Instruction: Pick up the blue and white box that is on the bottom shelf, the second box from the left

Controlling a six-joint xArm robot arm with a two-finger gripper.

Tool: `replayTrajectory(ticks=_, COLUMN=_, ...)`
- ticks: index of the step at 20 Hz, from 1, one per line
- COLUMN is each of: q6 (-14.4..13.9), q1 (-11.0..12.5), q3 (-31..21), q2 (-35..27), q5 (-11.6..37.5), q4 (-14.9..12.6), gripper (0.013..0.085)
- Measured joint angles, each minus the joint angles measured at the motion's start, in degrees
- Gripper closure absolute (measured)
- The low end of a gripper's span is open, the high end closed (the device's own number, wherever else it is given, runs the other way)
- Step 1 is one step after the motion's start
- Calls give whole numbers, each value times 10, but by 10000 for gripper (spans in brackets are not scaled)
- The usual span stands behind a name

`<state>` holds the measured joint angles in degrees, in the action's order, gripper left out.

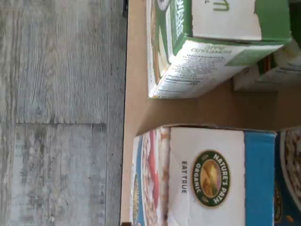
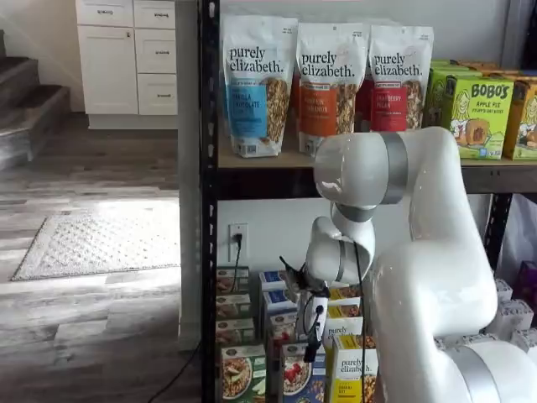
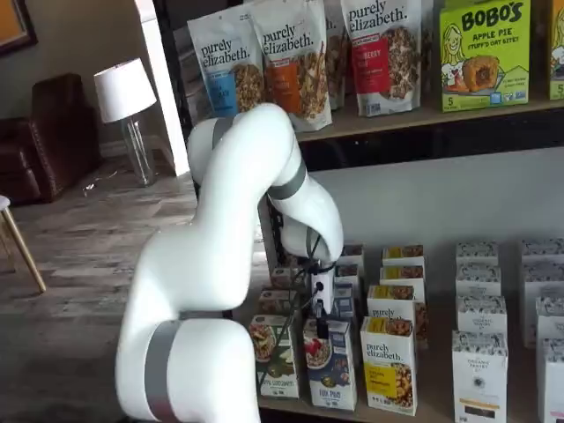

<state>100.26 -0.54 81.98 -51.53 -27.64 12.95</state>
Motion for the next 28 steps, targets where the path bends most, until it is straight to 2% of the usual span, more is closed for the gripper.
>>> replayTrajectory(ticks=16, q6=-92, q1=-9, q3=80, q2=-64, q5=-40, q4=-96, gripper=130)
replayTrajectory(ticks=28, q6=-115, q1=-17, q3=100, q2=-90, q5=-46, q4=-113, gripper=130)
